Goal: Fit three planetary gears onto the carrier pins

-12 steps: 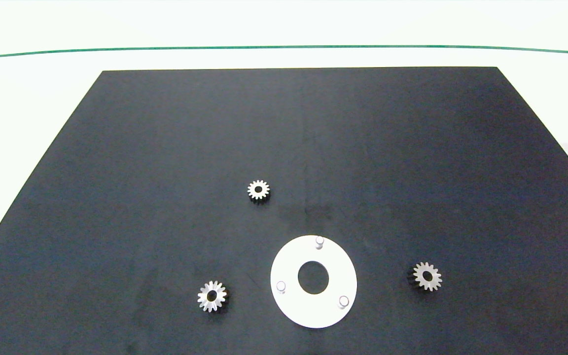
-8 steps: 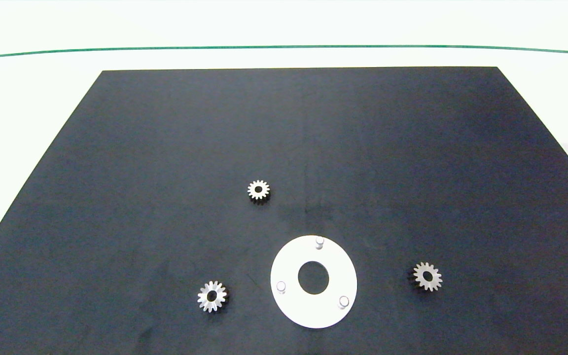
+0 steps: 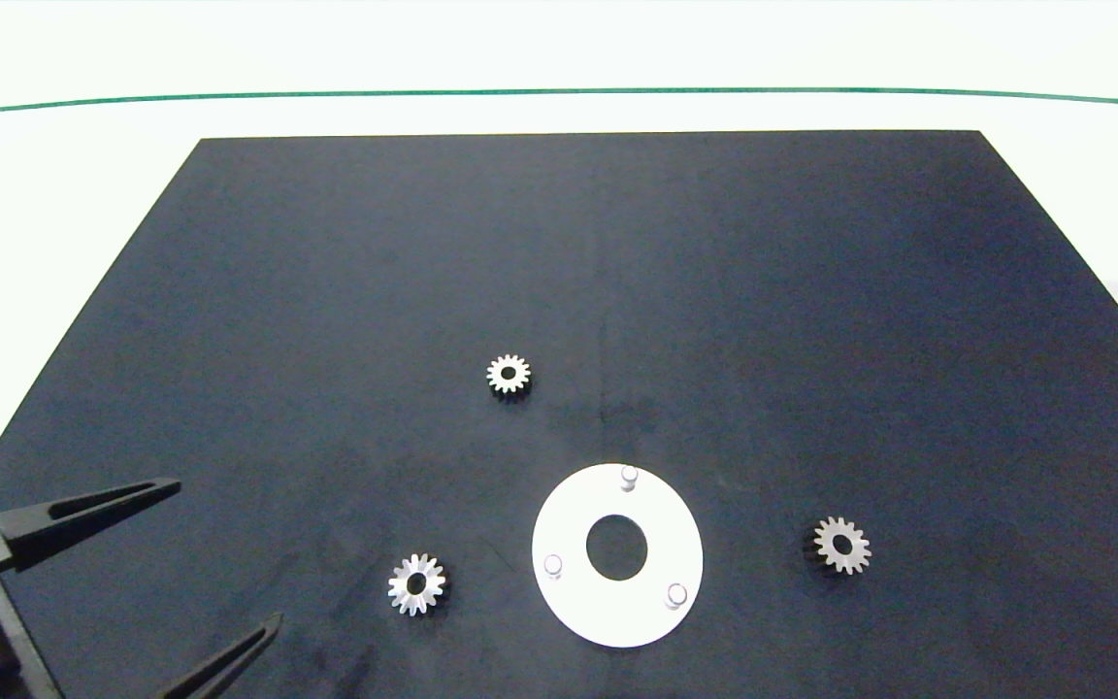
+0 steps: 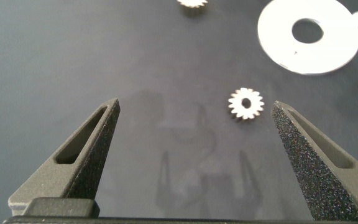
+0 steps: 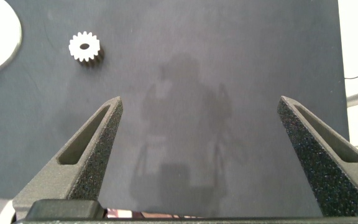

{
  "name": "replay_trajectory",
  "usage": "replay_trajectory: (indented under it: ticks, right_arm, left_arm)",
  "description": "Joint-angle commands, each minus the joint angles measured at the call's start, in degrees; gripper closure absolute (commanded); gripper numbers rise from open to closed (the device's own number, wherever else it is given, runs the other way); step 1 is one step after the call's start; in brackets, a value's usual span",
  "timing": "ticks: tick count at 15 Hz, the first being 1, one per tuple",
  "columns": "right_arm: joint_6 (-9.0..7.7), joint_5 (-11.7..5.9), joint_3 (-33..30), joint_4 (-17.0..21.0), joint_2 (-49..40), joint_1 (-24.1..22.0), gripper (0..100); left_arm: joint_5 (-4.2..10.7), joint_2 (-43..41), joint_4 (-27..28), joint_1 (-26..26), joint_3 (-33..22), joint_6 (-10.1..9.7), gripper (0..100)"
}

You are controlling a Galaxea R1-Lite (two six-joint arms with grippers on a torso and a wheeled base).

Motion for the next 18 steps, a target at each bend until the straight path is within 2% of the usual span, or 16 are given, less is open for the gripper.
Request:
replay_trajectory:
  ticks: [1,3,5,7,11,15,18]
  right_arm:
    - [-0.68,-0.04,1.02,0.12,-0.54,0.11,0]
    - [-1.65,0.49,1.11,0.04,1.22,0.20,0]
    - [-1.73,1.46,2.25,-0.05,2.80,0.28,0]
    - [-1.73,1.46,3.13,-0.05,2.80,0.28,0]
    - [-1.73,1.46,3.40,-0.05,2.80,0.37,0]
    - [-1.73,1.46,3.75,-0.05,2.80,0.37,0]
    - [-1.73,1.46,3.66,-0.14,2.97,0.28,0]
  left_arm:
    - [0.34,7.98,-1.31,-4.49,0.77,0.41,0]
    - [0.34,11.67,-2.54,-5.37,0.77,0.23,0]
    - [0.43,15.98,-7.47,-5.63,1.21,0.41,0]
    - [0.69,18.26,-9.75,-5.46,1.47,0.50,0]
    - [3.16,20.02,-9.66,-7.30,2.00,0.41,0]
    - [4.56,20.20,-9.75,-9.06,2.26,0.32,0]
    - [5.09,21.34,-10.37,-10.82,2.09,0.41,0]
